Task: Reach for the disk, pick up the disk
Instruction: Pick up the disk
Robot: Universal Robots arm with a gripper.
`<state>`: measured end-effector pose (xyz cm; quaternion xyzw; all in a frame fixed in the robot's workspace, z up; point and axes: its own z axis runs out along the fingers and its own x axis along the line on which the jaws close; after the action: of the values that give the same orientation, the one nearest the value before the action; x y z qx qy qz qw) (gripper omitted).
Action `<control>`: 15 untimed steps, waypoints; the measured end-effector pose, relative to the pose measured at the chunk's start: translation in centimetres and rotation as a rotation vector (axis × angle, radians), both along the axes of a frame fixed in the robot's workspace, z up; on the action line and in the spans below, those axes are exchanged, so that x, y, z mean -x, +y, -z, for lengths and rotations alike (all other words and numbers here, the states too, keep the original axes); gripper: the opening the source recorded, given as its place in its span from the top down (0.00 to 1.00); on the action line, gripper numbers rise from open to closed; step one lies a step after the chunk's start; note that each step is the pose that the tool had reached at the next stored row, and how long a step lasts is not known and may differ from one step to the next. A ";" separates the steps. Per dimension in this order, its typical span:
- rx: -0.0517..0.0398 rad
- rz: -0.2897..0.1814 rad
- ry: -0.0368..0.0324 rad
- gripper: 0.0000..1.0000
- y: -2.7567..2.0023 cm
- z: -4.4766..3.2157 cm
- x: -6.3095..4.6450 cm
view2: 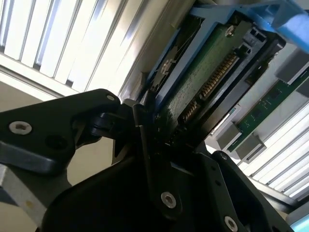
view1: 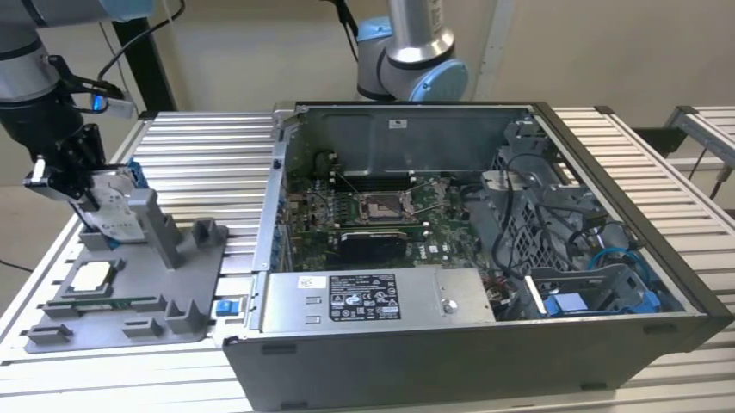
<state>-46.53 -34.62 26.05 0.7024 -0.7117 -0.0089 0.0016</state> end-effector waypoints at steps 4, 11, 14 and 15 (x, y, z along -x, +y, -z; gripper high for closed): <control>0.0014 0.000 -0.0002 1.00 0.01 0.01 0.0; 0.0077 0.000 0.0001 1.00 0.01 0.00 0.0; 0.0148 0.000 -0.0001 1.00 0.00 0.00 0.0; 0.0153 0.000 -0.0001 1.00 0.00 0.00 0.0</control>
<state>-46.53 -34.63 26.05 0.7024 -0.7117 -0.0034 0.0070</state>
